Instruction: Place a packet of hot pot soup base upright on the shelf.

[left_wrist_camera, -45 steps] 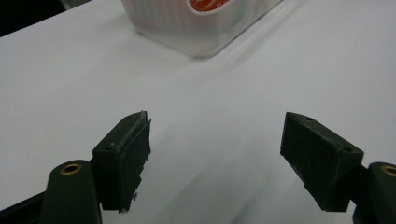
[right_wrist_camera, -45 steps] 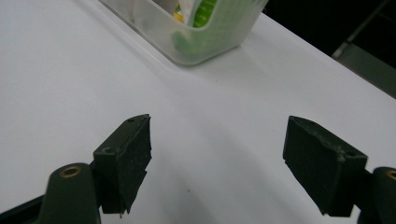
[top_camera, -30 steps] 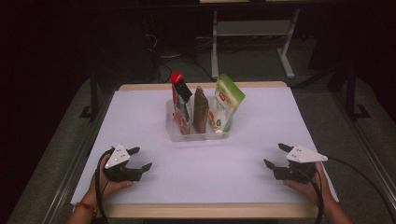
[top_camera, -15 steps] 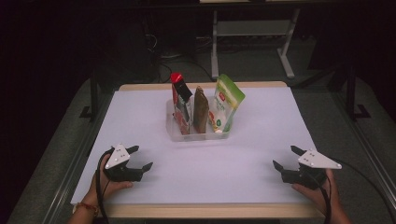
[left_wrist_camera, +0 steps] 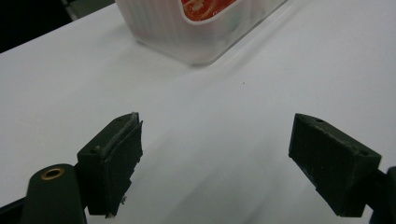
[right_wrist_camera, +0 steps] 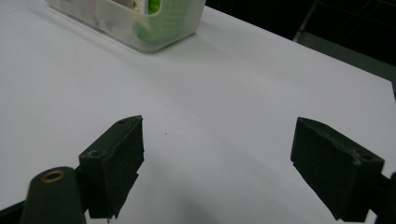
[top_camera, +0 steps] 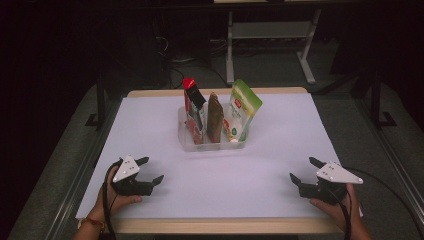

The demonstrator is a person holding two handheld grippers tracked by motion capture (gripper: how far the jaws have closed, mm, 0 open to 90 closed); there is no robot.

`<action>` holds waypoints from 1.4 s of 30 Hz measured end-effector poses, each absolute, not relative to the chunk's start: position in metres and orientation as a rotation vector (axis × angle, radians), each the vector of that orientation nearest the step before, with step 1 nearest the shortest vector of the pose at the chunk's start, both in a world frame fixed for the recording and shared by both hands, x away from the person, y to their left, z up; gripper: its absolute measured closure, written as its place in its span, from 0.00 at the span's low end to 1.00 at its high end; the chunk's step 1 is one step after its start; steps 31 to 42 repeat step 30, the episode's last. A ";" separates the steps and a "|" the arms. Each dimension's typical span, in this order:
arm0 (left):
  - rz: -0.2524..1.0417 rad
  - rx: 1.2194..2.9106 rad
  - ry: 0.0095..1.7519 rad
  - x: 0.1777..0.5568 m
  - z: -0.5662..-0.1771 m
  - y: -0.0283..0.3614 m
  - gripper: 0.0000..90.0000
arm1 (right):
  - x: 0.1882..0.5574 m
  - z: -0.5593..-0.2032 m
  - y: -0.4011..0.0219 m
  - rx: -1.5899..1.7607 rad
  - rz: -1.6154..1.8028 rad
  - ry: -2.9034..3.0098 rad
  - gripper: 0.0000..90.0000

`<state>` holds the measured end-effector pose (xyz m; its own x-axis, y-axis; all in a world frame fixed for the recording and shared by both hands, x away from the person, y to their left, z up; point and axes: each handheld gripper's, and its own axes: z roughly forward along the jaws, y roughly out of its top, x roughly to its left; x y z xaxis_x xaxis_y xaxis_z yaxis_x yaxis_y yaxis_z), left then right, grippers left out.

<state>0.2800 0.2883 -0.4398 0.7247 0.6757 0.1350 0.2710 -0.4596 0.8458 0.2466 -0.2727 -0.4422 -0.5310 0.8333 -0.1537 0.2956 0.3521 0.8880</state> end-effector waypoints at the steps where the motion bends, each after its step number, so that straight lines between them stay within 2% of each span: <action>1: 0.581 2.047 0.716 0.280 -0.440 0.288 0.18 | 0.246 -0.442 -0.272 0.977 1.140 2.008 0.18; 42: 0.587 2.047 0.729 0.284 -0.439 0.286 0.18 | 0.244 -0.442 -0.270 0.961 1.148 1.995 0.18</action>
